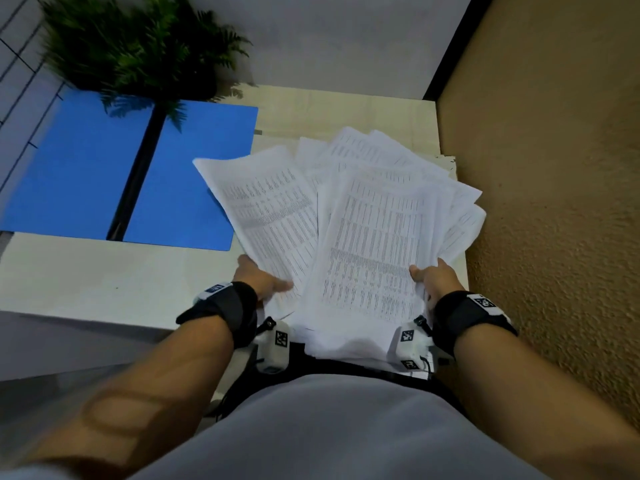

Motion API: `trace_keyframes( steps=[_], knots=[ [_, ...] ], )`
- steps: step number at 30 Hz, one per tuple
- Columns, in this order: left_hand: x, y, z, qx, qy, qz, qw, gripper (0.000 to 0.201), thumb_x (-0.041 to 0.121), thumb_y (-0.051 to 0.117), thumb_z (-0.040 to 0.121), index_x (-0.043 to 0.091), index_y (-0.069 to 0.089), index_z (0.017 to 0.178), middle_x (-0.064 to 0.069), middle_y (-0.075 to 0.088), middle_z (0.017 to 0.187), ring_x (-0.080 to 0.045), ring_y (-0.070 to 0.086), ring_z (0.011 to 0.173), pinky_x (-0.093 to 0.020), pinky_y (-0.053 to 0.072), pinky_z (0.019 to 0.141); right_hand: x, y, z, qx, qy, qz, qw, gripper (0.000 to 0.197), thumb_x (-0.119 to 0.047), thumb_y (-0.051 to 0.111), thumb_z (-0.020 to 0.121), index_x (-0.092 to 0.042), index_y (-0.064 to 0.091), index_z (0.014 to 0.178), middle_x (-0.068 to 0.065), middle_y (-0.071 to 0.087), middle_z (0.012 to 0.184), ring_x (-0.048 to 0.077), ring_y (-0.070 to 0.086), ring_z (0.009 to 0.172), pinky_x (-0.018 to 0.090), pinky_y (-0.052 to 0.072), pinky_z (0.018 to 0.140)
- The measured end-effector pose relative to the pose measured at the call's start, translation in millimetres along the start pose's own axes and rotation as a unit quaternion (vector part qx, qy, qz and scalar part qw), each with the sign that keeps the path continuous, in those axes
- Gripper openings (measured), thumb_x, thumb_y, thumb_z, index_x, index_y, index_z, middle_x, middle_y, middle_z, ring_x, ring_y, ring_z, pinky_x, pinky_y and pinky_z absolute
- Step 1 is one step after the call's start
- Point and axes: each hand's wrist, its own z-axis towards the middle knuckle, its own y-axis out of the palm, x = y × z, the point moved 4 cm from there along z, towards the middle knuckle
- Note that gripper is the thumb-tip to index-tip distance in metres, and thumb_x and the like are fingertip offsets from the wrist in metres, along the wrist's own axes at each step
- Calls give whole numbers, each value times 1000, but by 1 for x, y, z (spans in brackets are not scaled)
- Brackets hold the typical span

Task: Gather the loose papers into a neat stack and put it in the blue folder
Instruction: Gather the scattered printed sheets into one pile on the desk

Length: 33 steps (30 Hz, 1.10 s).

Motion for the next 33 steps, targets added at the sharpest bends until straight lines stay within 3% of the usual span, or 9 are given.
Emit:
trace_keyframes(
  steps=[5, 8, 12, 15, 18, 22, 25, 29, 33],
  knots=[
    [18, 9, 2, 36, 0, -156, 987, 56, 45, 75, 83, 9, 58, 122, 1, 65, 117, -22, 63, 106, -27, 47, 87, 1, 2, -2, -7, -7, -8, 1000, 56, -7, 59, 96, -3, 36, 148, 18, 49, 144, 34, 48, 129, 37, 38, 109],
    [26, 14, 4, 63, -3, -169, 984, 49, 29, 68, 91, 2, 57, 131, -2, 62, 121, -28, 62, 116, -25, 45, 91, 2, 1, -1, -15, -5, 5, 1000, 55, -6, 59, 96, -3, 38, 147, 17, 51, 143, 32, 51, 126, 37, 38, 107],
    [38, 9, -3, 141, 103, -160, 972, 26, 15, 70, 88, 9, 70, 113, -6, 72, 112, -28, 69, 103, -40, 55, 94, 4, -2, -1, -15, -9, 23, 1000, 57, -1, 56, 97, -6, 35, 149, 15, 50, 142, 31, 51, 125, 32, 39, 101],
    [64, -3, -17, 173, 175, -100, 964, 25, 12, 63, 94, 5, 66, 118, -1, 66, 109, -18, 62, 95, -26, 47, 83, 5, 0, -2, -25, -10, 40, 999, 64, 2, 55, 95, -8, 29, 152, 13, 47, 148, 30, 48, 131, 37, 37, 111],
    [92, -28, -26, 217, 229, -55, 947, 32, 16, 59, 95, 4, 61, 125, -10, 65, 121, -26, 62, 108, -28, 46, 88, 4, -1, -3, -29, -16, 52, 998, 58, 2, 57, 94, -5, 36, 148, 15, 52, 143, 31, 52, 125, 42, 40, 110],
    [130, -57, -46, 228, 323, 5, 918, 15, 16, 53, 97, 8, 59, 108, -5, 60, 100, -21, 55, 90, -29, 46, 79, 3, -3, -6, -31, -23, 62, 997, 44, 5, 54, 94, -3, 48, 137, 17, 59, 130, 28, 58, 104, 35, 46, 91],
    [164, -76, -70, 232, 392, 18, 890, 16, 16, 52, 94, 8, 59, 106, -5, 62, 96, -21, 57, 87, -29, 46, 73, 1, -3, -7, -32, -27, 62, 997, 46, 6, 55, 93, 0, 46, 138, 18, 58, 131, 27, 56, 105, 34, 45, 92],
    [209, -92, -106, 229, 460, 5, 858, 18, 11, 52, 89, 16, 60, 105, 9, 59, 89, -3, 54, 77, -8, 44, 62, 0, -4, -8, -38, -22, 64, 997, 45, 6, 56, 93, 1, 47, 137, 17, 58, 128, 28, 57, 105, 34, 46, 91],
    [247, -105, -139, 209, 524, -72, 822, 21, 12, 58, 88, 20, 60, 107, 8, 68, 106, 2, 65, 98, -13, 55, 77, 1, -3, -9, -53, -25, 68, 996, 44, 5, 55, 94, 0, 47, 136, 14, 59, 122, 31, 59, 108, 38, 47, 93]
  ],
)
